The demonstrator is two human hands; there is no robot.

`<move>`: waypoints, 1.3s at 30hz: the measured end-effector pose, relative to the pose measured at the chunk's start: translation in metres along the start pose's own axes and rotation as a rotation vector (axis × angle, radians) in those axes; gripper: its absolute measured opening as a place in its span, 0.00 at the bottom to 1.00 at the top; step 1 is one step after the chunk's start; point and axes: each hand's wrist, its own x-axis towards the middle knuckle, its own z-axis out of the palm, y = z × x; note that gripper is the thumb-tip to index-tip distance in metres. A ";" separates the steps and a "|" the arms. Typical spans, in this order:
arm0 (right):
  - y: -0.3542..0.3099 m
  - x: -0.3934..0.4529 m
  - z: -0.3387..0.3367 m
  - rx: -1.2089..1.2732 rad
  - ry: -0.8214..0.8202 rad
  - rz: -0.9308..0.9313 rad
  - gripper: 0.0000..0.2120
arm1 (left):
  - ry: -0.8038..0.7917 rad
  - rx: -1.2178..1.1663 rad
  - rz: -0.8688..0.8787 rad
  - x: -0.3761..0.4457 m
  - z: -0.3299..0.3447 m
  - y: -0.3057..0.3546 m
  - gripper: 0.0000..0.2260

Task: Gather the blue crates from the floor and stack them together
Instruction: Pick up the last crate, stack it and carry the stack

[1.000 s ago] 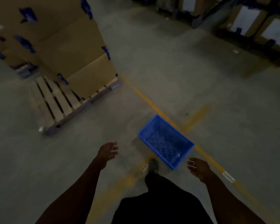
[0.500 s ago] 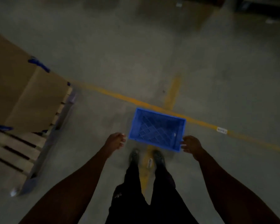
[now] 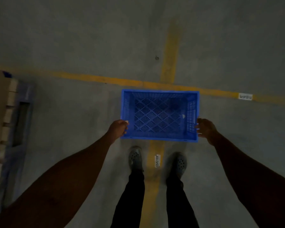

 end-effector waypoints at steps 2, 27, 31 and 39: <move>0.022 0.050 0.006 -0.100 0.036 -0.024 0.14 | 0.081 0.127 0.029 0.052 0.012 -0.016 0.12; 0.110 0.216 -0.009 -0.023 0.266 -0.159 0.50 | 0.143 -0.105 0.234 0.191 0.005 -0.058 0.39; 0.081 0.108 -0.036 -0.002 0.277 -0.183 0.44 | 0.216 -0.087 0.255 0.107 -0.010 -0.022 0.36; 0.045 -0.139 -0.127 0.092 0.382 -0.200 0.45 | 0.224 -0.028 0.398 -0.111 -0.033 0.062 0.22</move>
